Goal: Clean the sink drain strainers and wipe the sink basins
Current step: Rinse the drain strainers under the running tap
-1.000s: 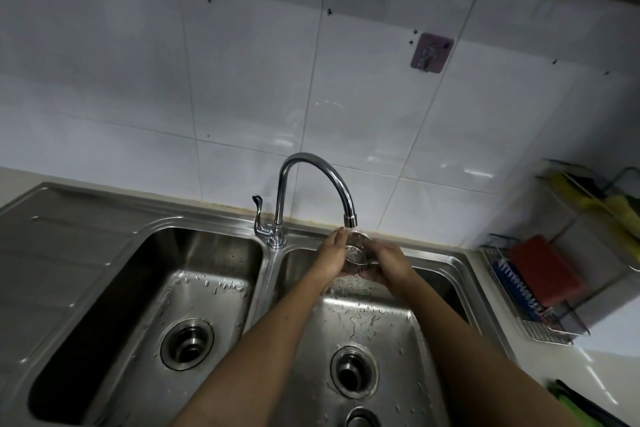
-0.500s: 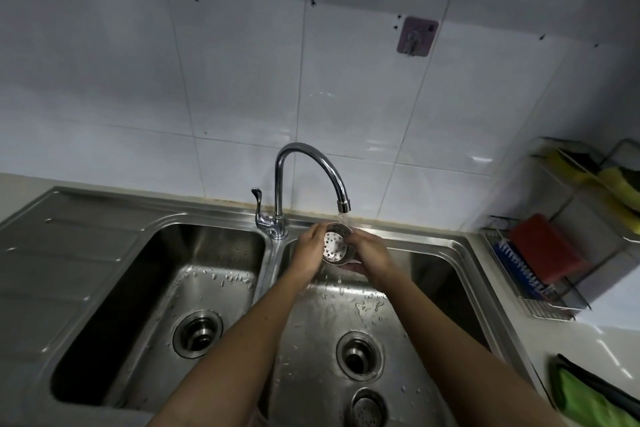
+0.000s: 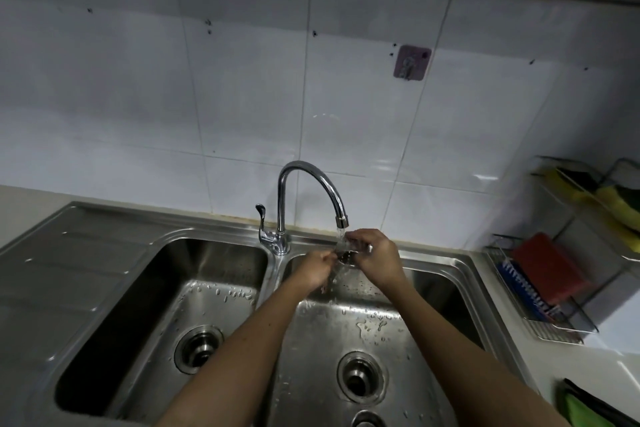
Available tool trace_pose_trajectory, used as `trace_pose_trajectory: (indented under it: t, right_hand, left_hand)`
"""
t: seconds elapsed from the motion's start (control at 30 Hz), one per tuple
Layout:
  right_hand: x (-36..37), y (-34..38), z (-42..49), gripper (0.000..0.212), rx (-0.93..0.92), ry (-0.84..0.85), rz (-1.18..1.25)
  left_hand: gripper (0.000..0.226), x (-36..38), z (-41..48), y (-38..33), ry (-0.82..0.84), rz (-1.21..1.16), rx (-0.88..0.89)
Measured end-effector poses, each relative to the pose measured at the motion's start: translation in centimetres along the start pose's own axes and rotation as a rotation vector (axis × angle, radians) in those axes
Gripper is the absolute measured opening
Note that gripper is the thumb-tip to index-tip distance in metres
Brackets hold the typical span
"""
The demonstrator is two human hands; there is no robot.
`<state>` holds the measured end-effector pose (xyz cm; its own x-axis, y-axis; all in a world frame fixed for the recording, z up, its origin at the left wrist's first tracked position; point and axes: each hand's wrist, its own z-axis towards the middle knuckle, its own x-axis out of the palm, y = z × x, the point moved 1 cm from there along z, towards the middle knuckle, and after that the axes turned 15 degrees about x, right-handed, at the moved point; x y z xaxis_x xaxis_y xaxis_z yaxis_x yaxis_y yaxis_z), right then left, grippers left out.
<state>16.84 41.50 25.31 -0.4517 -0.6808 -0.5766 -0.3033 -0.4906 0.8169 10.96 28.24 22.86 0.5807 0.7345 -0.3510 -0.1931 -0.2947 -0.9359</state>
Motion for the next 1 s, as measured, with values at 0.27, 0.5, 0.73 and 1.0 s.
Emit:
trace_pose_trajectory:
  t: [0.27, 0.5, 0.73, 1.0]
  right_hand:
    - [-0.1, -2.9, -1.6, 0.054, -0.377, -0.019, -0.312]
    - [0.8, -2.7, -2.2, 0.049, -0.325, 0.014, -0.254]
    - [2.8, -2.9, -3.0, 0.030, 0.188, 0.144, 0.078]
    - [4.8, -3.4, -3.4, 0.005, 0.634, 0.385, 0.482]
  left_hand:
    - [0.016, 2.7, -1.0, 1.7, 0.051, -0.020, 0.020]
    - [0.021, 2.2, -2.4, 2.4, -0.035, -0.035, 0.080]
    - [0.025, 0.3, -4.1, 4.3, -0.172, 0.018, 0.027]
    - [0.019, 0.2, -4.3, 5.0, -0.213, -0.029, -0.060]
